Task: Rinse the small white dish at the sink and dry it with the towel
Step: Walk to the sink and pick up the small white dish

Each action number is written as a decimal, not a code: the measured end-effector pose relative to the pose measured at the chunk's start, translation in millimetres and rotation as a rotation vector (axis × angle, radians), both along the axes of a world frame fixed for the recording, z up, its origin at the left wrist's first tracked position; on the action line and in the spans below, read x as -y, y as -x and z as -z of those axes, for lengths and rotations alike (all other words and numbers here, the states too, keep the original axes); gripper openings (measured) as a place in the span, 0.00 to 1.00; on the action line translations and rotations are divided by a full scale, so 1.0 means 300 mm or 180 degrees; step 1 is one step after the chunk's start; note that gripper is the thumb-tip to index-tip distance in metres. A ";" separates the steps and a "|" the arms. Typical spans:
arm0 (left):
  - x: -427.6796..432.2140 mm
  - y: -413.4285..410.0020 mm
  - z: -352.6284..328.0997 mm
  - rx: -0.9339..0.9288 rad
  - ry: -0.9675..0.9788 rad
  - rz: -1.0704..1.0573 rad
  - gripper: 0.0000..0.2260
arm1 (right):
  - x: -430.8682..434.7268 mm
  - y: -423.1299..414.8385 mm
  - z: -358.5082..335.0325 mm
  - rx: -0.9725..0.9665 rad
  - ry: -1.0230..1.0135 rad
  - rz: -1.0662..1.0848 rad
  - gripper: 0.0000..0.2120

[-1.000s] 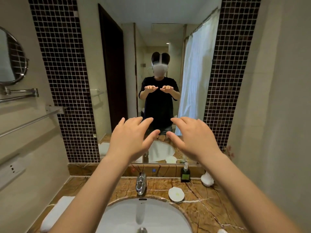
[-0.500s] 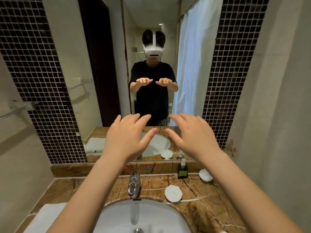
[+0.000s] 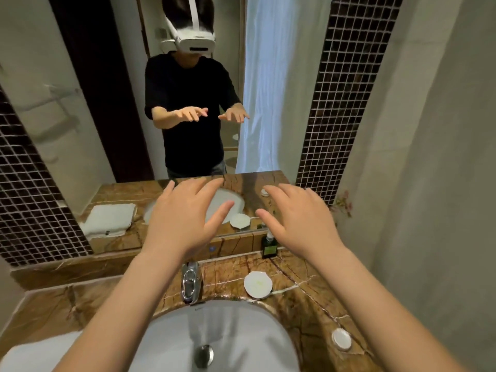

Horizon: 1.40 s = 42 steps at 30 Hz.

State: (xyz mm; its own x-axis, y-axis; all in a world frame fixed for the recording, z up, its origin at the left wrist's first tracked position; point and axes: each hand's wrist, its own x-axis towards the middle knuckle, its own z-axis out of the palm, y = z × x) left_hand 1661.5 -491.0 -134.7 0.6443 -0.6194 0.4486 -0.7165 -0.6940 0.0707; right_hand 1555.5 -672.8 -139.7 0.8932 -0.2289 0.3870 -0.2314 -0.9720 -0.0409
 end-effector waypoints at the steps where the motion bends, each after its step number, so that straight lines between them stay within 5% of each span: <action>1: 0.014 0.002 0.028 -0.0044 -0.0040 0.0020 0.28 | 0.010 -0.002 0.021 -0.0030 -0.0025 0.0030 0.28; 27: 0.283 -0.030 0.981 -0.1293 -0.0679 -0.0210 0.26 | 0.267 -0.139 0.905 -0.1190 -0.0419 -0.0028 0.26; 42: 0.331 -0.061 1.216 -0.1428 -0.0674 -0.0312 0.26 | 0.293 -0.160 1.220 -0.1253 -0.0620 -0.0118 0.27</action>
State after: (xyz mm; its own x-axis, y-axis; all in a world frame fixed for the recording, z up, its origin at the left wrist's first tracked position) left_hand 1679.8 -590.4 -499.5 0.8044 -0.5939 -0.0149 -0.5786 -0.7889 0.2072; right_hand 1603.4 -760.6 -505.5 0.9729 -0.2289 -0.0316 -0.2310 -0.9628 -0.1400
